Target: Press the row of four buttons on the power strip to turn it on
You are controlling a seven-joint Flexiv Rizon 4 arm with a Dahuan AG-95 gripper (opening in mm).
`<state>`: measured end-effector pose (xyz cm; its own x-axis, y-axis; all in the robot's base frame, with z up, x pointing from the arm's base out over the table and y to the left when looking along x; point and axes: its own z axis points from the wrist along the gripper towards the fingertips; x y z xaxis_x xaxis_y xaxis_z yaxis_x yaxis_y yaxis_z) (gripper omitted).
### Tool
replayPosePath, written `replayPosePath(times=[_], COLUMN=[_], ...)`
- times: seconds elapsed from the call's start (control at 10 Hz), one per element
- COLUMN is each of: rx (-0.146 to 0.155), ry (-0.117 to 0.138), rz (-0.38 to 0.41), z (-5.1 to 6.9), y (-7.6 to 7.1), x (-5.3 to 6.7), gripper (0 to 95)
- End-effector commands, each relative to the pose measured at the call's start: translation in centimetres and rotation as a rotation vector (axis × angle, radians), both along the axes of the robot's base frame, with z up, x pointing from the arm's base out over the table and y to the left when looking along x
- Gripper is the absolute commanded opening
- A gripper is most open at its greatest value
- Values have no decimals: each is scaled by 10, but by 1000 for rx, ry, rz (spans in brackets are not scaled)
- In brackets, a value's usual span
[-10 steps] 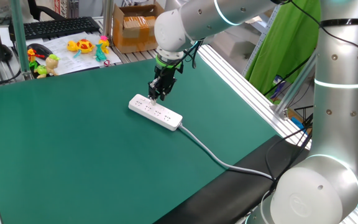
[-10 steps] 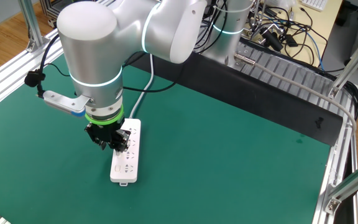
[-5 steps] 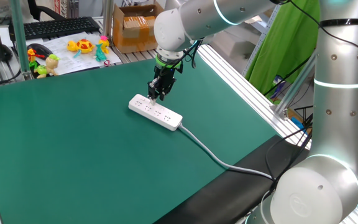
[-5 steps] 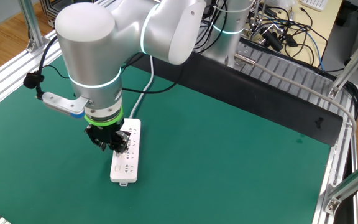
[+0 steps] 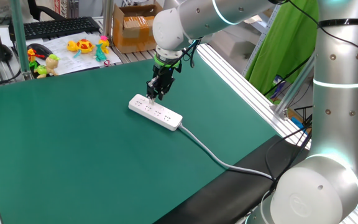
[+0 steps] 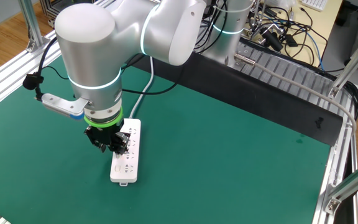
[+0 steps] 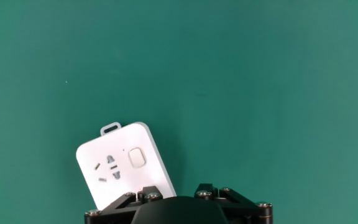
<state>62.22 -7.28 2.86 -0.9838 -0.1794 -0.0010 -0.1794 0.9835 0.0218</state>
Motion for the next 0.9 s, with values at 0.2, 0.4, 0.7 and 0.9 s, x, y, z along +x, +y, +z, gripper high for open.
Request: replayPosePath(times=[0.2, 0.4, 0.7, 0.9], rx=[-1, -1, -2, 0], ry=[0, 0, -2, -2], rz=[1, 1, 0, -2], z=[-7, -7, -9, -9], y=[0, 0, -2, -2], x=[0, 0, -3, -5], gripper=[380, 380, 380, 380])
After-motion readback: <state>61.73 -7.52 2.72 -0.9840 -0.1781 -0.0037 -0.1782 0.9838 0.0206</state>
